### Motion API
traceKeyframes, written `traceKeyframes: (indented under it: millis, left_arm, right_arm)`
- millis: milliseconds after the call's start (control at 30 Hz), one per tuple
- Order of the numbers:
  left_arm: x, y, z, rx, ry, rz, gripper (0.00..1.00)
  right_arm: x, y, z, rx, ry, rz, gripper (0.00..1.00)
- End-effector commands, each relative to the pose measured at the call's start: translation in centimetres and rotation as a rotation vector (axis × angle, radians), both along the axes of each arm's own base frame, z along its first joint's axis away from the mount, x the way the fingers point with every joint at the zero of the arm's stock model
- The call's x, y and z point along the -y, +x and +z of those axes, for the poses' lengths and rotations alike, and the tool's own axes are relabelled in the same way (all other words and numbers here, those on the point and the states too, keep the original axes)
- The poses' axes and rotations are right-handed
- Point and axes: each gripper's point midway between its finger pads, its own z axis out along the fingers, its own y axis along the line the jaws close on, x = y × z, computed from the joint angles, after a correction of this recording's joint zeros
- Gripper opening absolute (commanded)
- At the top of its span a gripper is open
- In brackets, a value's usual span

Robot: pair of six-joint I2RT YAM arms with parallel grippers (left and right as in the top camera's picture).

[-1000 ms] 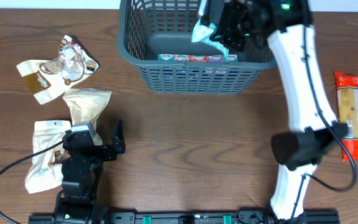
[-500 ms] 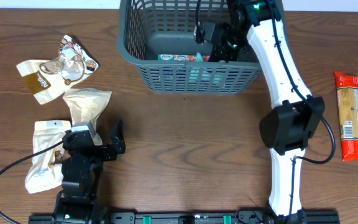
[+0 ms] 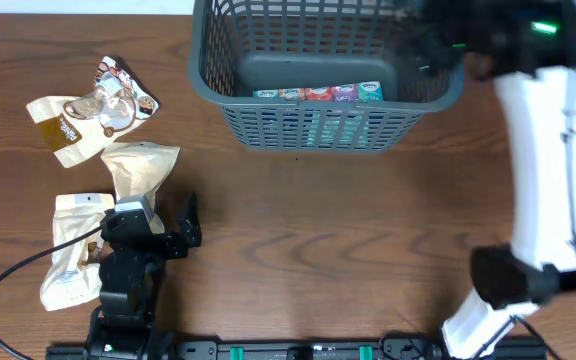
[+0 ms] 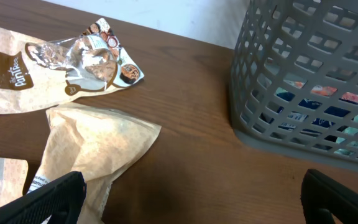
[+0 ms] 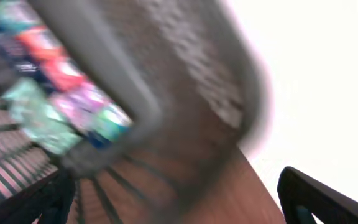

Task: Pack container
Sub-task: 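Move the right gripper to the spaghetti package and grasp it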

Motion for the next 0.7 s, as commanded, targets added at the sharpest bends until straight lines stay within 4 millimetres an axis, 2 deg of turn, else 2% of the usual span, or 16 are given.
traceKeyframes:
  millis: [0,67,100,167,367,433,500,667]
  left_arm:
    - [0.1,0.1,1.1,0.022,-0.013,0.000,0.99]
    - [0.1,0.1,1.1,0.022,-0.012,0.001,0.99]
    - [0.1,0.1,1.1,0.022,-0.013,0.001,0.99]
    - [0.1,0.1,1.1,0.022,-0.013,0.001,0.99]
    - [0.1,0.1,1.1,0.022,-0.012,0.001,0.99]
    - [0.1,0.1,1.1,0.022,-0.012,0.001,0.99]
    - [0.1,0.1,1.1,0.022,-0.012,0.001,0.99]
    - [0.1,0.1,1.1,0.022,-0.013,0.001,0.99]
  right_arm:
    - [8.1,-1.2,1.7,0.029,0.113,-0.344,0.97]
    - [12.9,-2.7,1.0,-0.001,0.172,-0.511,0.98]
    - [15.6,-3.7,0.0,-0.040,0.195,-0.603,0.97]
    - [19.4,-5.8,-1.9,-0.116,0.220,-0.732,0.97]
    - [28.4,-10.6,-5.9,-0.239,0.271,-1.003,0.98]
    - [30.4,-11.8,-7.1,-0.272,0.303,-1.062,0.98]
    - [31.6,-12.5,-8.6,-0.311,0.361,-1.084,0.98]
    - [34.2,-13.8,-13.9,-0.435,0.421,-1.146,0.93]
